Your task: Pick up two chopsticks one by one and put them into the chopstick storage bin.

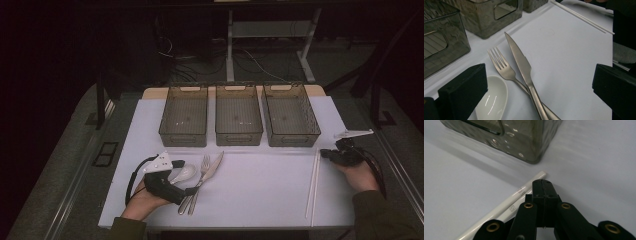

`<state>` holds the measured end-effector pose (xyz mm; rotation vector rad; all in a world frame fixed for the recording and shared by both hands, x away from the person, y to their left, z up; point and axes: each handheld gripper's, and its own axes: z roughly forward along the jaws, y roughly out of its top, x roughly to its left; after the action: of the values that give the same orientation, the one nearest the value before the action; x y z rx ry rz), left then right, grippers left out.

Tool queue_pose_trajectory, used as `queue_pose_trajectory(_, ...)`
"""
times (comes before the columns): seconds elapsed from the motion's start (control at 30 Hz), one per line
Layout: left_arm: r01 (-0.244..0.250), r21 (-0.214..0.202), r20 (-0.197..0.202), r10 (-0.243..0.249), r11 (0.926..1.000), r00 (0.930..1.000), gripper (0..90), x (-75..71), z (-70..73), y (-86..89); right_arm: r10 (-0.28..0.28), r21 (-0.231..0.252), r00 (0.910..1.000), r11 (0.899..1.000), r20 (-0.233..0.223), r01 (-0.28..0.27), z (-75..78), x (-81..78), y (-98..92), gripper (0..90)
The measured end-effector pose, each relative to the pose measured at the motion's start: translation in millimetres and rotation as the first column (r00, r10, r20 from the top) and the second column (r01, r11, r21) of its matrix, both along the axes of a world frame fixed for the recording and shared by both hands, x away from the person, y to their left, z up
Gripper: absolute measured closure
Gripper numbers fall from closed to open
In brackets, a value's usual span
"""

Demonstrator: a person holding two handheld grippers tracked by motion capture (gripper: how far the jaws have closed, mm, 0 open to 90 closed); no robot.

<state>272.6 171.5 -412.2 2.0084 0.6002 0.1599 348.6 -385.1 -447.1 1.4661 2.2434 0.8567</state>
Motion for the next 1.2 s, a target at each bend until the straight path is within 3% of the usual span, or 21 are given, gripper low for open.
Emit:
queue_pose_trajectory(0.57, 0.003, 0.0, 0.0, -0.003, 1.0, 1.0, 0.0, 0.2, -0.1, -0.2, 0.082, 0.027, 0.9966, 0.996, 0.003, -0.082, -1.0, 6.0, 19.9, 89.4)
queue_pose_trajectory(0.93, 0.001, 0.0, 0.0, -0.001, 1.0, 1.0, 0.0, 0.4, -0.1, 0.0, 0.165, 0.025, 0.9863, 0.986, -0.004, -0.165, 0.0, 9.3, 51.8, 89.4)
queue_pose_trajectory(1.03, -0.002, -0.002, 0.0, 0.002, 1.0, 1.0, 0.0, 0.3, 0.1, 0.4, 0.17, 0.007, 0.9854, 0.985, 0.002, -0.17, 0.2, 10.2, 56.2, 89.4)
queue_pose_trajectory(1.2, -0.003, -0.003, 0.0, 0.003, 1.0, 1.0, 0.0, 0.4, 0.1, 0.8, 0.157, 0.019, 0.9875, 0.987, 0.002, -0.157, 1.3, 9.1, 52.8, 89.3)
